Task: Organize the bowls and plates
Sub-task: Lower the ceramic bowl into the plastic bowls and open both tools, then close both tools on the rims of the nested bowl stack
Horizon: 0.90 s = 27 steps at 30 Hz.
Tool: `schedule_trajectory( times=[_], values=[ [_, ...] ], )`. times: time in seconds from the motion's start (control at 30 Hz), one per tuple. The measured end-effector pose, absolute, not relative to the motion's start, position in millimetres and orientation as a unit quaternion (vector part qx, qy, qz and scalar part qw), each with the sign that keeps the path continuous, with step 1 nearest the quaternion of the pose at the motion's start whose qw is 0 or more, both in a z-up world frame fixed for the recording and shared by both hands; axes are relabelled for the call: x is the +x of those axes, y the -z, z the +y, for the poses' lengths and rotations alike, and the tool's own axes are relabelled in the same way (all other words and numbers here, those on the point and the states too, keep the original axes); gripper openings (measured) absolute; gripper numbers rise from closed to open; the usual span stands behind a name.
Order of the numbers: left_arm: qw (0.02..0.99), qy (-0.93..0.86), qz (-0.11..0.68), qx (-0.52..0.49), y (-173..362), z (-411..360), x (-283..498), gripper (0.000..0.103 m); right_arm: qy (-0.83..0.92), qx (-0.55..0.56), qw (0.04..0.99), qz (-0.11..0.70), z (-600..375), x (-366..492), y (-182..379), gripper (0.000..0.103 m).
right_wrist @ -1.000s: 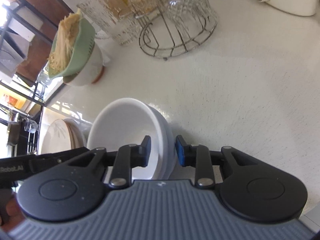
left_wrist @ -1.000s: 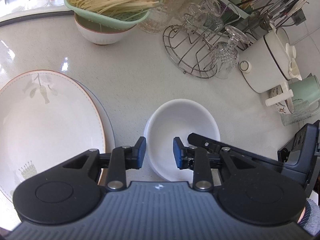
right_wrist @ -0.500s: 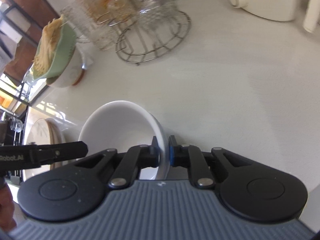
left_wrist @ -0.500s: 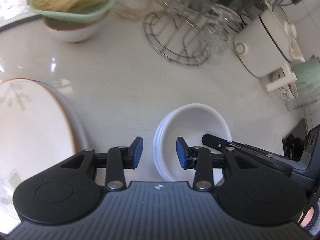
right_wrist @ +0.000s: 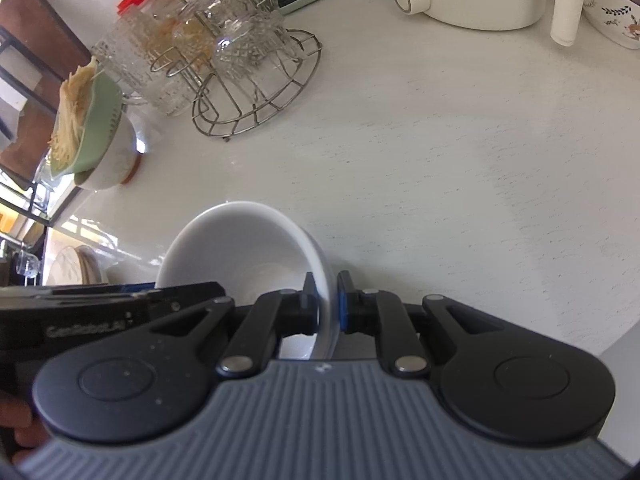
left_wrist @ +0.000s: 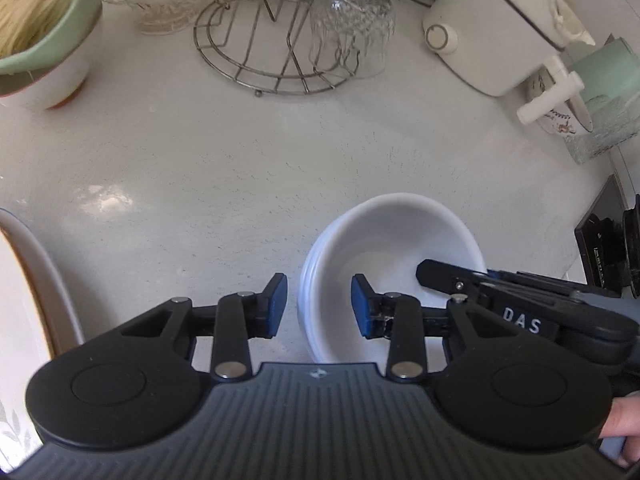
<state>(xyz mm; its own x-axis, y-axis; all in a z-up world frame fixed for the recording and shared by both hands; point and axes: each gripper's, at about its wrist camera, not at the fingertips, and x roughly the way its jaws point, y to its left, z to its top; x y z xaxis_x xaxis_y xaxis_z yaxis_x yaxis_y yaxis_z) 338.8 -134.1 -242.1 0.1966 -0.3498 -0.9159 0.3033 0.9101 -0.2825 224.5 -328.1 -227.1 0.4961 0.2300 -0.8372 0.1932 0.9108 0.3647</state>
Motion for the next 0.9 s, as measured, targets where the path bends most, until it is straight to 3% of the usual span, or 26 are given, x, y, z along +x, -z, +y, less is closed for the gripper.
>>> schedule_trajectory(
  times=[0.27,0.9],
  values=[
    [0.774,0.196,0.601,-0.039,249.5,-135.3,339.8,0.015,-0.019,0.23,0.835,0.499,-337.7,224.5,231.0,0.013],
    [0.779,0.185,0.596,-0.052,203.2,-128.1,315.2,0.014,-0.04,0.209,0.843,0.494,-332.0,207.2,196.6,0.013]
  ],
)
